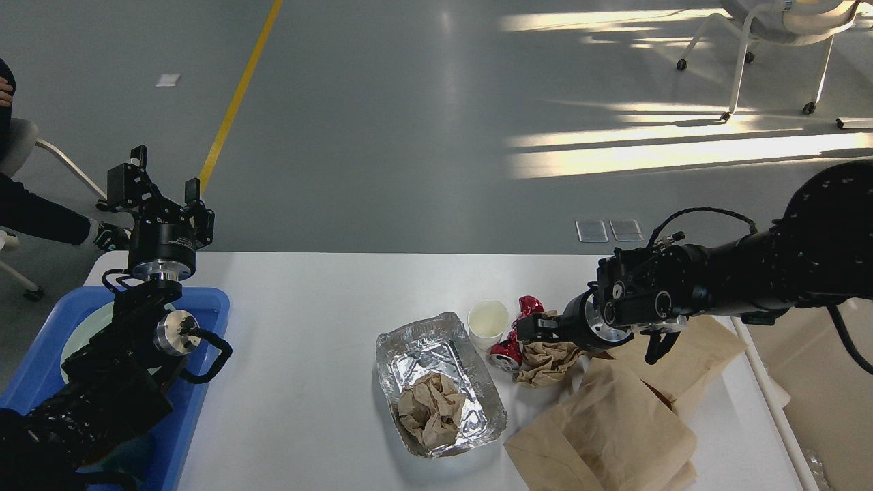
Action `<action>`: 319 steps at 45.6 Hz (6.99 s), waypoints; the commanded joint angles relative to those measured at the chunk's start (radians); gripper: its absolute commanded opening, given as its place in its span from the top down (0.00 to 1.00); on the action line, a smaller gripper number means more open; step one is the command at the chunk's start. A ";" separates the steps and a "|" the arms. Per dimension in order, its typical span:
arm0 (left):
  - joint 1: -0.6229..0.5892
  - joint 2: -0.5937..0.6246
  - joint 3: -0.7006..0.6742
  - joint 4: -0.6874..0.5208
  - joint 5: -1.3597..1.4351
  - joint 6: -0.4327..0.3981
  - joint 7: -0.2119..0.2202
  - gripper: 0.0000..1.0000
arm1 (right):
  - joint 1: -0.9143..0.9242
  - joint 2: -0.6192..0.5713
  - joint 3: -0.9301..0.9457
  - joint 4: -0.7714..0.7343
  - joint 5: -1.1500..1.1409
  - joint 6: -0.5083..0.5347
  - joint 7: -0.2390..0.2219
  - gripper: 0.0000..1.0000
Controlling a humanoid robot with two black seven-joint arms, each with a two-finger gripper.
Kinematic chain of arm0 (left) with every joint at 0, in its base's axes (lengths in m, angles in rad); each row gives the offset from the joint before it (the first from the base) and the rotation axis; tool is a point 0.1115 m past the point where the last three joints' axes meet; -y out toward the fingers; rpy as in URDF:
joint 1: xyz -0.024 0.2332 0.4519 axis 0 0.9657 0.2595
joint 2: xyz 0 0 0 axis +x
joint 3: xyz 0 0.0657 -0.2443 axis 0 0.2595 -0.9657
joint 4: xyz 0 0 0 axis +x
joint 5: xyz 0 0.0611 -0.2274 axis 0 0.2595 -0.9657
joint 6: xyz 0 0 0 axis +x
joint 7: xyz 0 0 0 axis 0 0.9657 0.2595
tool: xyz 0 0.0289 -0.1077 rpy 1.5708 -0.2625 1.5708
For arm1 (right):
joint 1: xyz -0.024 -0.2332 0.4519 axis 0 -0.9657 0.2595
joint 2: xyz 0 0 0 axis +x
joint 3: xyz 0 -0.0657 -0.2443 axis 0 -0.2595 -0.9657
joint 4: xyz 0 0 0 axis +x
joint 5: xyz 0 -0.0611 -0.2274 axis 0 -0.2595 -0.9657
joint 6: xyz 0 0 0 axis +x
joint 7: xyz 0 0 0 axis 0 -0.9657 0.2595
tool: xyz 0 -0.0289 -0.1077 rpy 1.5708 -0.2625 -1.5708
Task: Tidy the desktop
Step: 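Grasp the crumpled paper with the right gripper, then carry the crumpled paper to the white bin and drop it, then reach the right gripper to the edge of the brown paper bag, then grip the brown paper bag edge with the right gripper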
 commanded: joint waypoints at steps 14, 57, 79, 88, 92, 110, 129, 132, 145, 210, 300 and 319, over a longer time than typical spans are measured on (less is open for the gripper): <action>0.000 0.000 0.000 0.000 0.000 0.000 0.000 0.03 | -0.116 0.090 -0.038 -0.148 -0.055 -0.020 0.000 0.14; 0.000 0.000 0.000 0.000 0.000 0.000 0.000 0.03 | 0.041 -0.067 -0.073 -0.072 -0.049 -0.008 0.008 1.00; 0.000 -0.001 0.000 0.000 0.000 0.000 0.000 0.03 | 0.438 -0.522 0.088 0.060 -0.048 0.156 0.011 1.00; 0.000 0.000 0.000 0.000 0.000 0.000 0.000 0.03 | 0.353 -0.597 0.103 -0.061 -0.045 0.164 0.005 1.00; 0.000 0.000 0.000 0.000 0.000 0.000 0.000 0.03 | 0.218 -0.604 0.119 -0.185 -0.038 0.146 0.003 1.00; 0.000 0.000 0.000 0.000 0.000 0.000 0.000 0.03 | -0.329 -0.608 0.139 -0.503 0.104 -0.092 0.001 1.00; 0.000 -0.001 0.000 0.000 0.000 0.000 0.000 0.03 | -0.582 -0.602 0.142 -0.644 0.182 -0.138 0.003 0.00; 0.000 0.000 0.000 0.000 0.000 0.000 0.000 0.03 | -0.585 -0.602 0.142 -0.641 0.182 -0.137 0.003 0.00; 0.000 0.000 0.000 0.000 0.000 0.000 0.000 0.03 | -0.507 -0.588 0.125 -0.524 0.182 -0.118 0.008 0.00; 0.000 0.000 0.000 0.000 0.000 0.000 0.000 0.03 | 0.188 -0.479 -0.179 -0.124 0.185 0.607 0.005 0.00; 0.000 0.000 0.000 0.000 0.000 0.000 0.000 0.03 | -0.116 -0.604 0.205 -0.249 0.198 0.006 0.001 1.00; 0.000 0.000 0.000 0.000 0.000 0.000 0.000 0.03 | -0.205 -0.496 0.159 -0.266 0.190 0.004 0.003 0.18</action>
